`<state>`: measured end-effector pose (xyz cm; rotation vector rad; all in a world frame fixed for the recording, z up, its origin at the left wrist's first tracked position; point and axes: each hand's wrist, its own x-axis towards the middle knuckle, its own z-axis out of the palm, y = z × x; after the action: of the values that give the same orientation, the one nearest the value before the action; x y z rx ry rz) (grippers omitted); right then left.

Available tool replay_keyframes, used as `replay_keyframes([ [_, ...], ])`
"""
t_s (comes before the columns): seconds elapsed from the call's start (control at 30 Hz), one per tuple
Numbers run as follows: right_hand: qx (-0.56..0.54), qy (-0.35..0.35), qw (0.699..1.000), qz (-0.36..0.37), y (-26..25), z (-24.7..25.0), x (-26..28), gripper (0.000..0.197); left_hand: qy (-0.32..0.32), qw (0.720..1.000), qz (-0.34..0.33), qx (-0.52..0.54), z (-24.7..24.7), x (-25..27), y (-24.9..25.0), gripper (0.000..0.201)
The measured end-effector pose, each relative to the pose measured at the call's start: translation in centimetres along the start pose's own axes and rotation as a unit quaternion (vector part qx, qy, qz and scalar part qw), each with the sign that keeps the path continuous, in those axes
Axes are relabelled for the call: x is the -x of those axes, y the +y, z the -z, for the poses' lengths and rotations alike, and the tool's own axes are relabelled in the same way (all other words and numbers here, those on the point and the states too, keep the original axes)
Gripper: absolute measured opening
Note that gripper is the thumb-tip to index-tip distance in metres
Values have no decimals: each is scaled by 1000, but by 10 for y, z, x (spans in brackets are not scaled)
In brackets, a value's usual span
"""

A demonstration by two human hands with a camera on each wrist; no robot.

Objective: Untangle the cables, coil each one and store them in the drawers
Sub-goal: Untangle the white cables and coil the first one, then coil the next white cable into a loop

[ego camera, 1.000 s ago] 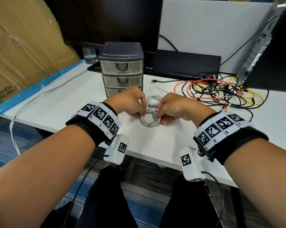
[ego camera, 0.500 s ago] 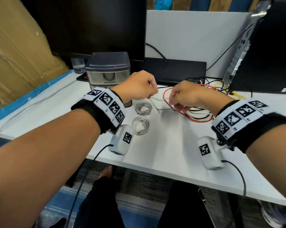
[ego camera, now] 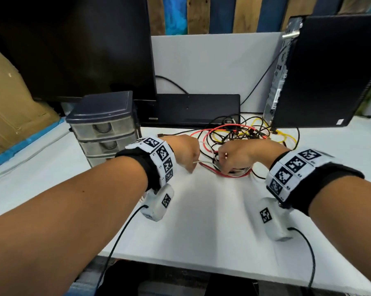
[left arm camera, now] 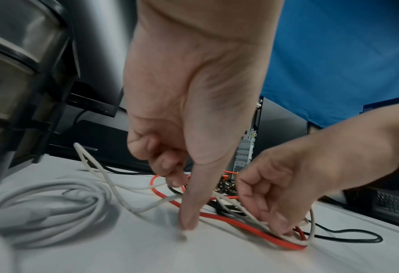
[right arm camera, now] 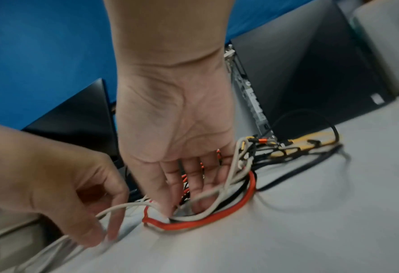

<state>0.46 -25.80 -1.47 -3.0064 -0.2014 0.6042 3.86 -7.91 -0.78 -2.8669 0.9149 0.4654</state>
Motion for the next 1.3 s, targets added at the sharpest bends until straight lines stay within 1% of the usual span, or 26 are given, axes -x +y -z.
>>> replay_keyframes([
  [0.03,-14,-1,1000,-2,2,-1,-2,16,5,1000,6,-5,1,-2,2,17],
  [0.1,-37,-26,999,-11,6,-1,-4,23,16,999,25,20,5,-1,1,14],
  [0.17,-57,-23,998,-24,6,4,0,28,42,996,39,66,13,5,0,18],
  [0.2,-60,0,998,-30,5,8,2,29,68,992,43,92,18,9,-2,19],
  [0.27,-73,92,992,-45,3,19,7,27,128,978,47,159,28,18,-3,21],
  [0.33,-117,172,976,-71,4,31,6,23,186,947,46,258,39,28,-3,19],
  [0.4,-168,214,959,-81,5,42,10,23,223,895,43,385,49,41,0,21],
  [0.43,-191,236,950,-80,4,49,12,24,240,870,39,430,55,48,1,27],
  [0.47,-213,267,937,-76,4,55,16,24,256,854,34,451,60,55,2,33],
  [0.5,-242,309,917,-68,2,61,21,24,280,845,26,455,64,62,2,39],
  [0.53,-273,359,891,-53,1,67,25,23,313,836,15,450,69,70,1,41],
  [0.6,-343,433,834,-25,-4,79,34,26,388,807,-14,445,79,87,-2,32],
  [0.67,-411,453,791,17,-12,90,43,29,436,769,-54,465,90,104,-5,14],
  [0.7,-433,459,775,33,-17,95,49,29,448,752,-79,477,96,114,-6,11],
  [0.8,-479,477,735,57,-35,108,70,33,463,715,-150,502,114,144,-8,19],
  [0.83,-502,471,721,72,-43,111,78,34,463,708,-173,505,119,155,-7,20],
  [0.9,-553,437,700,115,-60,115,94,32,467,699,-213,498,125,179,-8,21],
  [0.97,-593,389,690,147,-76,115,106,31,468,691,-249,491,128,202,-9,19],
  [1.03,-620,334,687,181,-90,111,114,31,469,683,-270,490,127,221,-10,17],
  [1.07,-628,304,688,200,-96,107,117,30,467,685,-275,486,125,229,-10,15],
  [1.1,-632,270,692,219,-103,101,120,30,462,695,-274,478,122,238,-11,15],
  [1.2,-618,166,713,287,-121,76,129,26,419,737,-268,459,108,257,-15,28],
  [1.23,-605,127,722,310,-126,65,131,24,399,741,-273,466,102,263,-16,29],
  [1.3,-570,42,743,349,-134,39,133,20,363,735,-292,493,86,274,-18,24],
])
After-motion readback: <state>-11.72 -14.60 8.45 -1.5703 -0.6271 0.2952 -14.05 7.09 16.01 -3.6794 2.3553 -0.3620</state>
